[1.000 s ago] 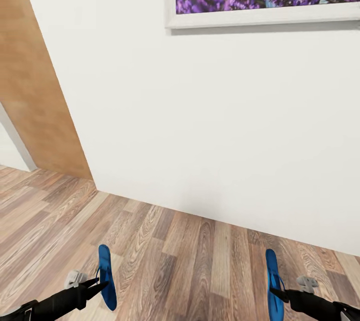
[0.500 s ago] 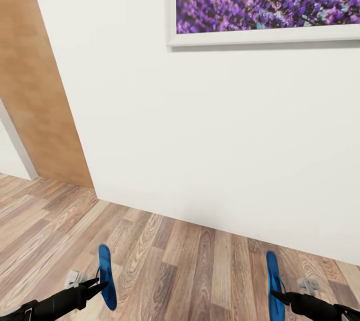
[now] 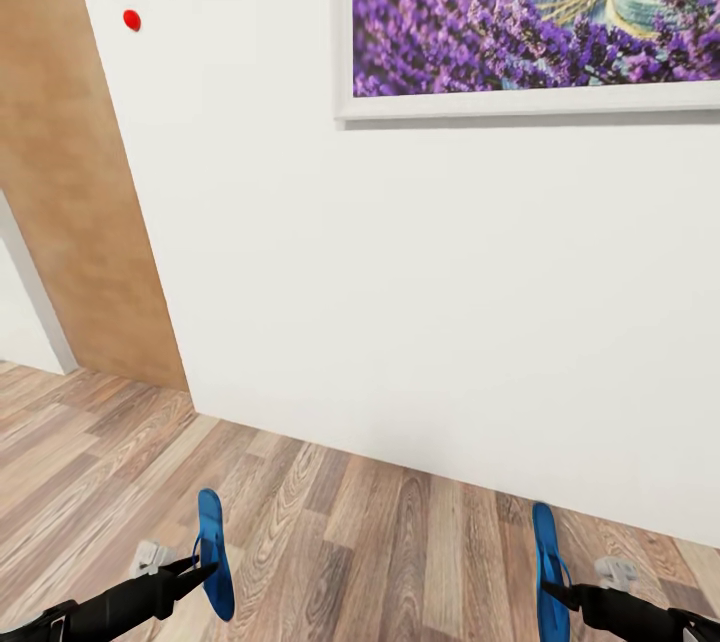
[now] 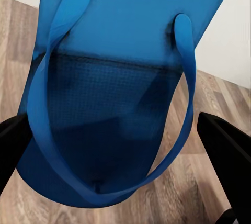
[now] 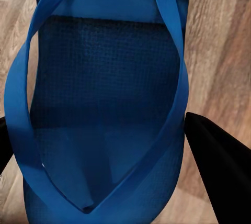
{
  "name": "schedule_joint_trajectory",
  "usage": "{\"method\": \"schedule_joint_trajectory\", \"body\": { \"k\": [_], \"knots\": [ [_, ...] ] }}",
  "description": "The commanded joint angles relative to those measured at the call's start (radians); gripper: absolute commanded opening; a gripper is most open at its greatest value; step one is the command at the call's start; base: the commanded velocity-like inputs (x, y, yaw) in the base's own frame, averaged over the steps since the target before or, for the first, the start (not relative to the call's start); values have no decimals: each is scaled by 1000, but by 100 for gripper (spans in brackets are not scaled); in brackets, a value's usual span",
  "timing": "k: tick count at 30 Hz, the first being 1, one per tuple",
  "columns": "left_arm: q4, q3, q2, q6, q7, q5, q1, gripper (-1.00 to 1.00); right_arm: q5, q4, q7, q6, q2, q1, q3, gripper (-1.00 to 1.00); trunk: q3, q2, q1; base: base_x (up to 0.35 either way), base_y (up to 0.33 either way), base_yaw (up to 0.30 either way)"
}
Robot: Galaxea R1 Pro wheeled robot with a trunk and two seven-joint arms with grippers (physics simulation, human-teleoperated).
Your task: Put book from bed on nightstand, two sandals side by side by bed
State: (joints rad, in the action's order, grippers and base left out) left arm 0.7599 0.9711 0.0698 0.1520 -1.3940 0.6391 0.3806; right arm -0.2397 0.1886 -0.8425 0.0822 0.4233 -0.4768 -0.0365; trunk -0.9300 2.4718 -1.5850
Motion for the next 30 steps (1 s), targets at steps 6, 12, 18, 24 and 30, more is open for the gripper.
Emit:
{"method": "schedule_joint_trajectory", "body": {
  "k": [6,12,18,24,30],
  "knots": [
    [1,4,-1,11,-7,6,1,-100,-3,0,-4,9,0,0,-3,-100,18,-42,23,0,0,0],
    [1,4,-1,11,-8,6,1,-100,-3,0,-4,9,0,0,-3,-100,34,-77,42,0,0,0],
    [1,4,-1,11,-8,5,1,-100,-3,-1,-4,6,0,0,-3,-100,34,-77,42,0,0,0],
    [1,4,-1,11,-8,6,1,-100,-3,-1,-2,5,-1,0,-2,-100,34,-77,42,0,0,0],
    [1,5,0,11,-8,5,1,-100,-3,-1,-1,5,-1,0,-2,-100,34,-77,42,0,0,0]
  ]
}}
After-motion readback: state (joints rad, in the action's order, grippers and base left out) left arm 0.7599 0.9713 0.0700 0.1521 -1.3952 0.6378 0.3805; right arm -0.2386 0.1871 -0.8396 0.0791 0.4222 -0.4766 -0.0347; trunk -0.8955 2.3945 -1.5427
